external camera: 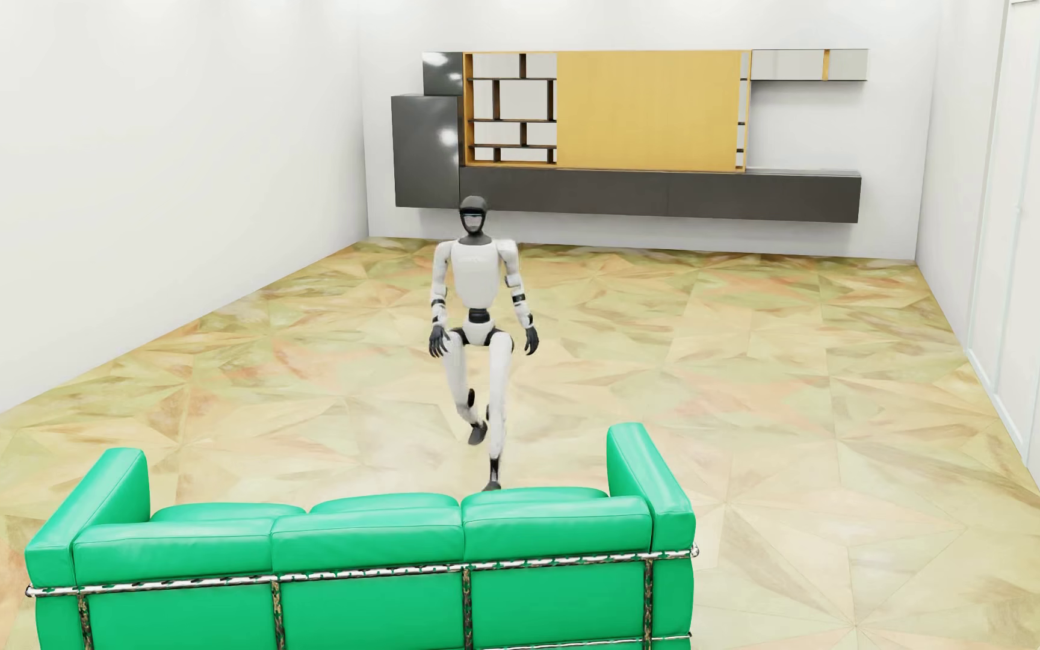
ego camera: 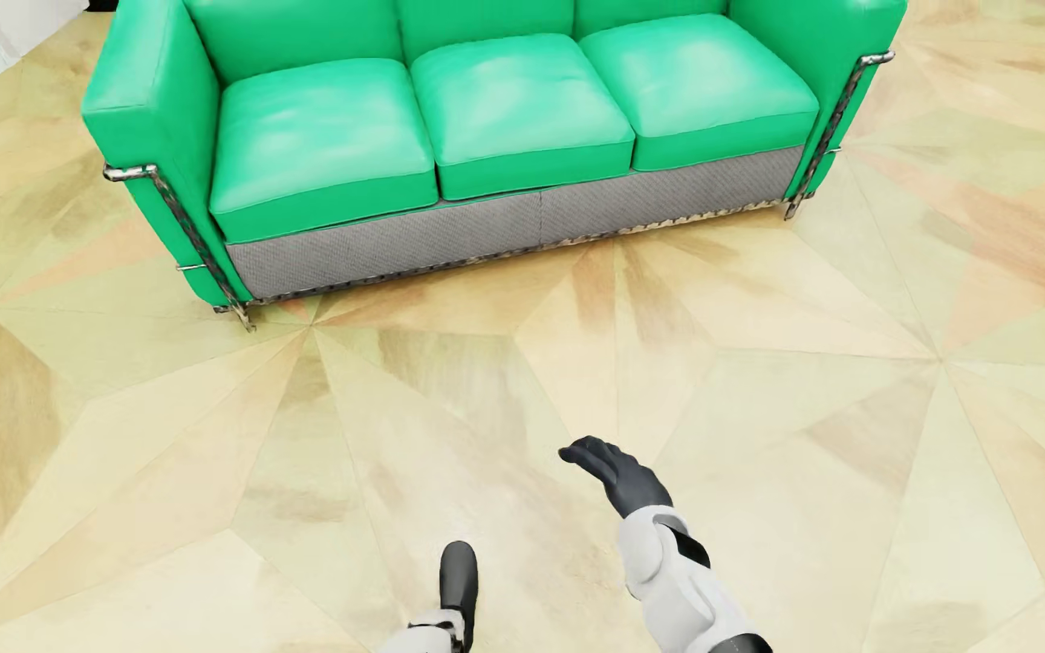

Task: Go to the dark green sofa

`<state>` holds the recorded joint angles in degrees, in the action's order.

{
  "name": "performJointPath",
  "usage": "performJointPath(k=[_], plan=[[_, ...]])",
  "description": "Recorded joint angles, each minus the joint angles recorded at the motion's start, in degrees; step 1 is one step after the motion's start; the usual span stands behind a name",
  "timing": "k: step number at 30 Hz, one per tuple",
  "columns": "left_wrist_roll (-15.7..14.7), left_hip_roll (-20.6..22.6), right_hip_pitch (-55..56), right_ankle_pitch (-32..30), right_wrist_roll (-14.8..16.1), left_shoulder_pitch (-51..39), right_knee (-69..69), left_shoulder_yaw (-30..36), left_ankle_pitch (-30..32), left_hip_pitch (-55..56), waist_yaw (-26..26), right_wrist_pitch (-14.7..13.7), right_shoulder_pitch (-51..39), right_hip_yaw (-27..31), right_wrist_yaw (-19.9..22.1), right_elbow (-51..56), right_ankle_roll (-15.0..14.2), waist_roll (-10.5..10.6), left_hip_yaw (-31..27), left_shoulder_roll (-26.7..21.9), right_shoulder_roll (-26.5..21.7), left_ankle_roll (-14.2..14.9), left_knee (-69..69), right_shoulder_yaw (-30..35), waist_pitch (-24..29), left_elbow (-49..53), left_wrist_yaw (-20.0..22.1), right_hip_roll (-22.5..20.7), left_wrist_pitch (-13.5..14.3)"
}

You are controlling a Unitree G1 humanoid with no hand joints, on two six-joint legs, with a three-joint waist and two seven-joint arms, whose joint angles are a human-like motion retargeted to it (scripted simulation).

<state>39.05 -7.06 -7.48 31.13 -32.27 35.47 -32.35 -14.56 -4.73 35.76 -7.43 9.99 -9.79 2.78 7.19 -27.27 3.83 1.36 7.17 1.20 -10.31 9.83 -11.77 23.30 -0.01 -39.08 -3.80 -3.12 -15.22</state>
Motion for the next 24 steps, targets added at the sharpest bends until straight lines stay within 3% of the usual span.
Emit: performJointPath(k=[1, 2, 3, 4, 5, 6, 7, 9, 10, 11, 12, 13, 14, 15, 16, 17, 18, 19, 20, 21, 22, 23, 24], plan=[[0.4, 0.8, 0.2, -6.6, 2.5, 1.0, -10.0, -0.5, 10.7, 2.1, -0.5, -1.2, 1.8, -0.8, 2.5, 3.8, -2.7, -0.1, 0.4, 1.8, -1.1, -5.6, -11.0, -2.4, 0.4, -1.7, 1.1, 3.1, -0.9], [1.8, 1.4, 3.7, -17.5, 3.6, 0.6, -24.2, 0.2, 5.1, 3.8, -0.6, -1.1, 4.0, -1.3, 4.4, 6.3, -7.6, -0.5, 1.6, 2.4, -1.7, -9.1, -23.0, -4.9, 1.1, -3.7, 0.8, 6.0, -2.0], [3.6, 1.8, 10.2, -24.8, 3.7, -1.0, -38.8, 1.1, -1.3, 3.2, -0.6, 0.5, 5.9, -1.8, 6.4, 6.6, -10.9, -1.3, 2.5, 2.0, -1.0, -10.4, -30.2, -7.3, 1.9, -4.9, -0.3, 9.2, -2.7], [5.3, 2.3, 18.0, -23.5, 3.5, -3.5, -48.7, 1.9, -5.1, 0.3, -0.1, 3.7, 6.8, -2.9, 7.9, 4.0, -9.3, -2.1, 3.7, 1.2, 0.5, -10.0, -31.4, -8.5, 2.6, -4.5, -0.9, 14.2, -2.6], [6.9, 3.2, 25.6, -22.0, 2.8, -6.0, -52.7, 2.2, -6.6, -3.8, 1.0, 8.0, 6.5, -4.1, 7.3, -1.0, -3.3, -3.0, 4.7, 0.3, 1.3, -9.8, -29.0, -7.5, 3.0, -2.2, 0.3, 17.7, -1.4], [8.1, 4.3, 31.4, -20.4, 1.4, -8.4, -51.5, 2.4, -6.9, -7.9, 2.3, 11.5, 6.0, -6.3, 3.1, -6.9, 0.7, -3.7, 5.0, -0.7, 0.6, -9.7, -25.7, -4.1, 3.1, 1.0, 3.5, 18.9, 1.2], [8.3, 5.6, 35.3, -19.5, -0.2, -10.7, -46.2, 2.8, -6.7, -11.6, 3.6, 12.8, 6.3, -9.0, -3.3, -12.5, 3.0, -4.1, 4.5, -1.7, -1.1, -10.0, -22.8, 0.3, 3.0, 4.3, 7.4, 18.4, 4.8], [4.5, 7.8, 39.9, -19.8, -1.1, -15.9, -27.6, 5.4, -10.0, -18.4, 5.0, 11.9, 9.7, -9.5, -13.7, -19.6, -2.3, -4.2, 2.5, -3.8, -5.0, -10.5, -19.6, 5.3, 2.5, 10.0, 10.9, 14.2, 11.4], [1.5, 8.6, 40.4, -20.9, -0.4, -18.1, -15.0, 6.7, -14.0, -21.2, 5.4, 11.9, 12.3, -8.2, -16.0, -21.3, -3.8, -4.1, 1.6, -5.1, -7.0, -10.4, -19.6, 5.8, 2.1, 12.3, 10.3, 13.1, 14.7], [-1.2, 9.2, 39.2, -23.3, 0.1, -20.6, -1.4, 8.0, -18.0, -23.2, 5.6, 12.6, 15.3, -7.8, -16.0, -21.8, -4.5, -4.2, 0.4, -6.1, -7.9, -10.0, -21.1, 5.7, 1.7, 14.8, 9.3, 13.3, 16.6], [-3.5, 9.4, 38.3, -31.5, 0.7, -22.8, 7.1, 9.2, -21.9, -24.1, 5.7, 13.1, 18.9, -8.7, -14.1, -21.4, -2.5, -4.5, -1.4, -7.2, -8.2, -9.2, -24.8, 4.7, 1.5, 17.7, 8.8, 14.2, 17.7], [-4.9, 8.0, 38.4, -34.4, 1.9, -24.9, 4.8, 9.5, -25.0, -23.2, 5.9, 13.1, 22.6, -11.2, -10.5, -21.0, -1.9, -4.5, -3.5, -8.5, -7.2, -8.1, -31.4, 2.9, 1.7, 20.6, 9.0, 15.0, 18.5], [-5.7, 6.5, 38.2, -30.0, 3.6, -26.2, -1.3, 9.3, -23.4, -20.6, 6.2, 13.6, 24.9, -14.0, -6.5, -21.8, -1.3, -4.0, -6.0, -9.2, -5.1, -6.8, -40.9, 0.8, 2.1, 22.6, 10.6, 15.5, 19.1], [-6.2, 6.1, 37.4, -26.7, 5.2, -27.2, -5.1, 8.7, -16.4, -17.4, 6.6, 15.1, 24.9, -15.3, -4.3, -24.0, -1.7, -3.3, -8.3, -8.4, -3.1, -5.5, -49.2, -0.6, 2.4, 22.3, 13.5, 15.6, 18.6], [-6.3, 4.8, 35.3, -24.9, 5.4, -27.8, -5.0, 7.8, -10.3, -14.9, 7.0, 16.6, 23.6, -16.4, -5.4, -26.5, -2.2, -2.5, -8.5, -6.5, -1.9, -0.4, -54.0, -0.1, 2.3, 19.4, 16.2, 15.3, 16.5], [-5.4, 2.0, 32.5, -24.5, 4.1, -28.8, -2.3, 7.5, -10.7, -13.3, 7.4, 17.2, 21.7, -17.7, -9.0, -27.9, -2.7, -2.0, -7.3, -4.9, -1.5, 1.7, -55.1, 2.3, 2.0, 14.8, 16.5, 14.5, 12.7], [-3.0, -0.7, 29.4, -24.9, 2.0, -30.0, 1.5, 8.8, -12.8, -12.4, 7.6, 16.6, 19.9, -18.8, -12.3, -27.3, -3.0, -1.5, -5.3, -4.6, -1.7, -1.7, -53.4, 4.9, 1.5, 9.6, 13.3, 13.5, 8.6], [0.7, -2.7, 26.8, -25.2, 0.8, -31.0, 5.0, 11.5, -15.3, -12.0, 7.7, 15.1, 18.2, -19.4, -13.2, -25.0, -3.3, -1.2, -3.2, -5.3, -2.2, -4.8, -49.5, 5.9, 1.1, 4.7, 7.4, 12.6, 6.3], [4.4, -4.1, 25.2, -24.9, 0.8, -31.5, 6.7, 13.9, -17.6, -12.3, 7.7, 13.4, 16.8, -19.7, -11.6, -21.9, -3.6, -0.9, -1.1, -6.2, -2.5, -5.7, -43.3, 5.2, 0.7, 0.7, 1.2, 12.0, 6.0], [6.5, -4.0, 24.5, -24.0, 1.1, -31.5, 7.1, 14.2, -17.1, -12.7, 7.6, 11.6, 15.5, -19.5, -8.7, -18.7, -3.9, -0.7, -0.9, -6.3, -2.2, -4.4, -35.2, 3.2, 0.4, -2.4, -2.2, 11.6, 6.0], [6.4, -4.1, 24.2, -23.0, 1.9, -30.9, 6.9, 12.4, -13.7, -14.0, 7.7, 9.0, 14.2, -19.3, -5.9, -15.9, -4.2, -0.4, 0.1, -5.4, -2.5, -2.5, -24.8, 0.7, 0.1, -4.0, -1.5, 11.3, 4.9], [5.1, -4.1, 23.8, -22.5, 3.0, -30.0, 7.5, 9.6, -9.7, -16.0, 7.7, 7.6, 12.7, -19.0, -3.4, -13.1, -4.4, 0.0, 2.4, -4.0, -2.5, -5.0, -18.8, -1.7, -0.1, -5.1, 2.1, 11.2, 3.7], [4.1, -4.4, 23.5, -22.1, 4.2, -29.1, 7.4, 7.4, -10.3, -17.2, 7.6, 6.8, 11.7, -18.8, -0.8, -10.7, -4.7, 0.5, 3.1, -2.8, -1.9, -5.3, -17.4, -4.9, -0.3, -6.5, 6.2, 11.0, 2.6]])
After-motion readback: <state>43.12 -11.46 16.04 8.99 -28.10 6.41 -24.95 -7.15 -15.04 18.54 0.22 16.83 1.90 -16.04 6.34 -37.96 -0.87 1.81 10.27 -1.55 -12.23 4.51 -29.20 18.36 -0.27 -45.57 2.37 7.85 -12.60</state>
